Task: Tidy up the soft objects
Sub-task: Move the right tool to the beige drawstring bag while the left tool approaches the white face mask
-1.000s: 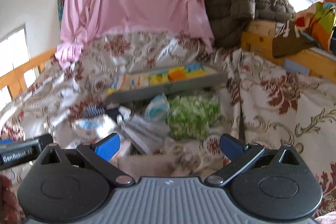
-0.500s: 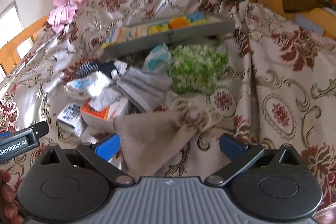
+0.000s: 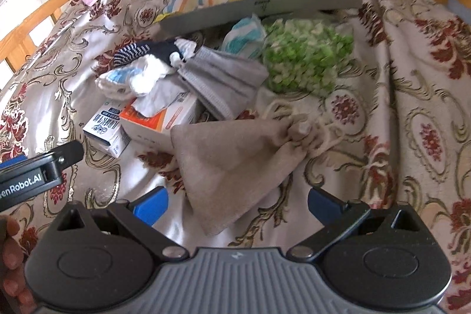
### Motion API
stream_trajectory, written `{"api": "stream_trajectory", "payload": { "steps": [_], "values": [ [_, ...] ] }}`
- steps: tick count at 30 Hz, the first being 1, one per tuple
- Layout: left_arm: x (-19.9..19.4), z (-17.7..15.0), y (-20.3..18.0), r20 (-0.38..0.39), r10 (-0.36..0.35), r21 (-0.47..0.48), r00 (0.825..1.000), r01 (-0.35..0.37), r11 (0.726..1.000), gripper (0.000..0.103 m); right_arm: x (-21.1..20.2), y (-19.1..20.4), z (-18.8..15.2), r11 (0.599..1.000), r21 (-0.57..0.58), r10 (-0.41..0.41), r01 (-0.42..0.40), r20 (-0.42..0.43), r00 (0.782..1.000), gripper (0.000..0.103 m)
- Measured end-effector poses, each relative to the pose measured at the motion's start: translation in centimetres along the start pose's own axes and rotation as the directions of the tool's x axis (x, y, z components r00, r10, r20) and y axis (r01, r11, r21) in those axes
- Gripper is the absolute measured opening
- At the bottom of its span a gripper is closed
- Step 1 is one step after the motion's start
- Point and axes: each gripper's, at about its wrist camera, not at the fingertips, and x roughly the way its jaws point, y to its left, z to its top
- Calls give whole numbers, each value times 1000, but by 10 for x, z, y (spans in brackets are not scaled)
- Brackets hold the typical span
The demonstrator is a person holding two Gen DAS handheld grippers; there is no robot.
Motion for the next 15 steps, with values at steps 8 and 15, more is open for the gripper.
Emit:
{"api": "stream_trajectory", "payload": {
  "steps": [8, 15],
  "values": [
    [14, 20, -14, 23, -36, 117, 999, 33, 993, 102, 23, -14, 10, 997, 76, 20, -15, -68, 997, 103],
    [14, 48, -33, 120, -249, 215, 961, 220, 952, 102, 37, -26, 12, 987, 158, 28, -21, -42, 999, 103]
  ]
}}
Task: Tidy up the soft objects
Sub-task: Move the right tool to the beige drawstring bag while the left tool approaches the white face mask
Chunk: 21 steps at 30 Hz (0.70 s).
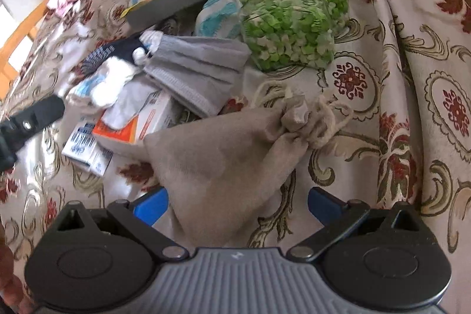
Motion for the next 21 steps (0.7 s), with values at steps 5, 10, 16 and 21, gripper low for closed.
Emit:
{"api": "stream_trajectory", "payload": {
  "steps": [5, 10, 16, 21],
  "values": [
    [33, 22, -21, -7, -158, 217, 987, 156, 964, 102, 7, -1, -1, 1000, 8, -4, 3, 23, 1000, 103],
    [72, 34, -36, -95, -241, 408, 966, 259, 876, 102, 14, 7, -4, 1000, -17, 5, -4, 20, 1000, 103],
    [118, 37, -53, -272, -289, 498, 918, 391, 774, 102, 26, 22, -8, 994, -91, -52, 56, 43, 998, 103],
    [134, 32, -57, -313, -311, 509, 897, 435, 743, 97, 34, 30, -7, 982, -148, -104, 114, 76, 992, 102]
  ]
}}
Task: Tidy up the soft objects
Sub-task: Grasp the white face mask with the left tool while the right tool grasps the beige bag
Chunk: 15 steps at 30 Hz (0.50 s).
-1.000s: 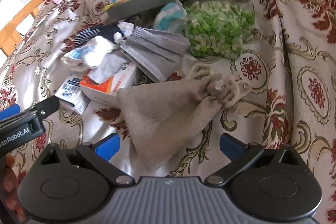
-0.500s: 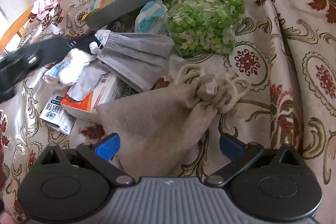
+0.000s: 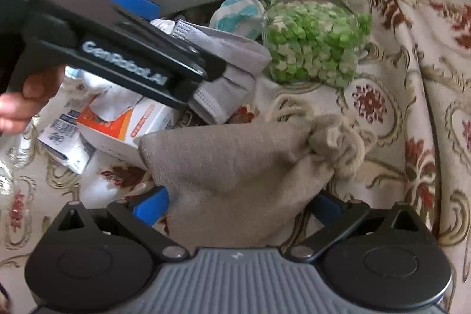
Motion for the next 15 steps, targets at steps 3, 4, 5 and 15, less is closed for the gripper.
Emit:
{"api": "stream_trajectory", "payload": {
  "steps": [3, 4, 5, 15],
  "values": [
    [4, 1, -2, 2, -29, 10, 1000, 29, 1000, 93, 4, 1, 2, 1000, -6, -23, 23, 2, 1000, 102],
    [6, 2, -3, -5, -40, 20, 999, 40, 999, 92, 5, 1, 2, 1000, -4, -28, 28, 5, 1000, 101],
    [8, 3, -5, -18, -52, 29, 998, 53, 998, 90, 6, 1, 2, 999, -5, -32, 32, 6, 999, 101],
    [27, 9, -11, -131, -43, 73, 990, 53, 996, 68, 5, 0, 6, 998, -4, -55, 55, 43, 998, 92]
  ]
}}
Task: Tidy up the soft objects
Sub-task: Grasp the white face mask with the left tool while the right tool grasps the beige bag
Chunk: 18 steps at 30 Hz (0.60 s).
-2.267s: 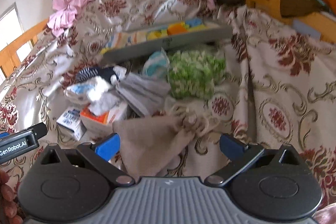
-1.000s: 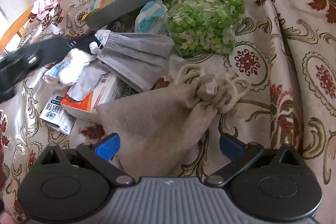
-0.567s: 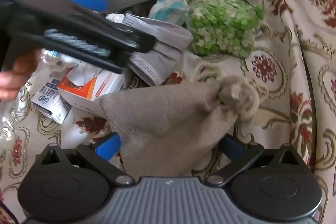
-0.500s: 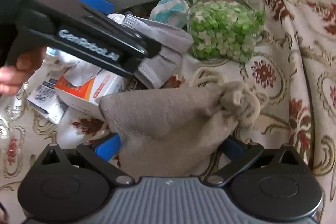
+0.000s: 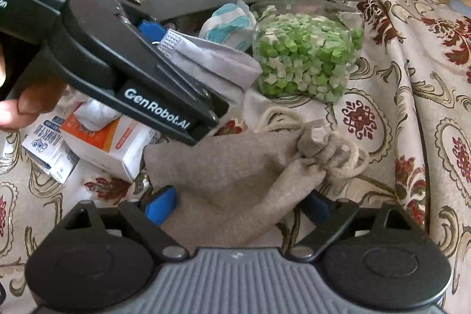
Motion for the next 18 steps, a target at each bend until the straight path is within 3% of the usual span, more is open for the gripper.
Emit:
{"api": "stream_trajectory", "payload": {
  "steps": [6, 9, 14, 18],
  "values": [
    [2, 11, -3, -15, 32, 31, 999, -32, 999, 45, 0, 12, 1, 998, -49, -28, 30, 25, 999, 84],
    [0, 13, -10, -24, 23, 57, 999, -21, 998, 28, -1, 17, 0, 997, -72, -27, 29, 30, 999, 78],
    [-3, 12, -21, -38, 27, 50, 999, -25, 998, 18, -2, 16, -1, 998, -59, -10, 11, 26, 1000, 74],
    [-11, 11, -20, -24, 25, -33, 999, -26, 999, 17, -4, 13, -1, 999, -48, 8, -7, 31, 999, 67]
  ]
}}
